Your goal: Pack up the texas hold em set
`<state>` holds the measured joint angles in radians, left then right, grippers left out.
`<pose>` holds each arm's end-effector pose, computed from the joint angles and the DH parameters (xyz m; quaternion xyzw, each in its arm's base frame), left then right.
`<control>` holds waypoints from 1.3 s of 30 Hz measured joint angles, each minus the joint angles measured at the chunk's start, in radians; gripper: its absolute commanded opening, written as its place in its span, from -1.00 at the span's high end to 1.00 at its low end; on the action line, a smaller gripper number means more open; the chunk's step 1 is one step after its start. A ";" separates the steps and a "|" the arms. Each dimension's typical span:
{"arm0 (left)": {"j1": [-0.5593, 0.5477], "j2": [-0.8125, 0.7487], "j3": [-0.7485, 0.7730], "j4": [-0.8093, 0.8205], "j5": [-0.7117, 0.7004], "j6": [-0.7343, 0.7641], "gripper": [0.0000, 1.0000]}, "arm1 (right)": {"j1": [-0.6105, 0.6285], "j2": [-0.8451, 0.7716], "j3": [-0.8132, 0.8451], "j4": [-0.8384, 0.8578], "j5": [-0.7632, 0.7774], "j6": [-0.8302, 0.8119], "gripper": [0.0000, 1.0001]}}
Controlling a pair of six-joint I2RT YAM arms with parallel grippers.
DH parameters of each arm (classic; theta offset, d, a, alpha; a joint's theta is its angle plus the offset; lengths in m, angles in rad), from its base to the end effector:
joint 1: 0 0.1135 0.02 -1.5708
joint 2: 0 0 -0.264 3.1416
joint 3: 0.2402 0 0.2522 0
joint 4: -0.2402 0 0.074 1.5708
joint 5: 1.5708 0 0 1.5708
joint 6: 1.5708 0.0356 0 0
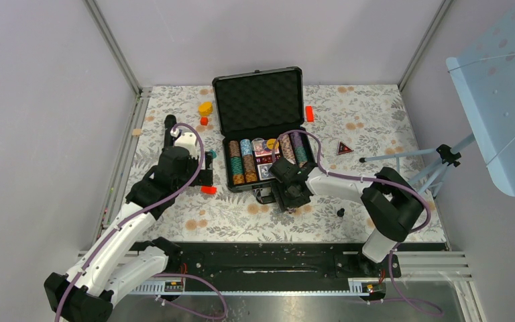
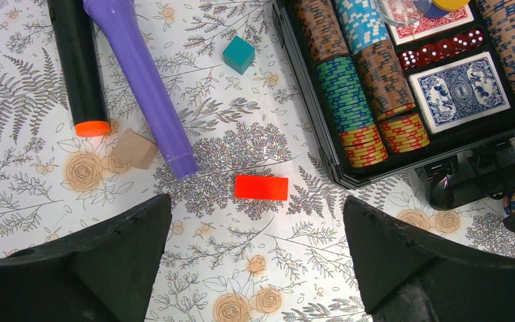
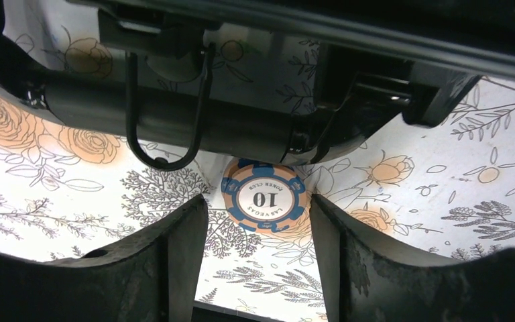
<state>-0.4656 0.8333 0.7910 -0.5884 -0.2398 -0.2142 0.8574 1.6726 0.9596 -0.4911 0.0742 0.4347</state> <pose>0.1624 -0.0721 0.2945 0.0572 0.8850 -0.0494 0.4595 0.2053 0.2331 0.1591 -0.1995 0.9621 0.0806 0.1674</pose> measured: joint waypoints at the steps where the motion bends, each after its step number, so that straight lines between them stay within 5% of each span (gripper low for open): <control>1: 0.000 0.000 0.000 0.000 0.000 0.000 -0.98 | 0.000 0.004 0.003 -0.001 0.006 0.000 -0.23; 39: 0.000 0.000 0.000 0.000 0.001 0.000 -0.98 | 0.116 0.060 0.063 -0.032 0.082 0.050 0.08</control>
<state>-0.4656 0.8333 0.7910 -0.5884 -0.2390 -0.2142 0.9737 1.7325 1.0222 -0.5228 0.1566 0.4850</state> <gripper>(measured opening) 0.989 0.503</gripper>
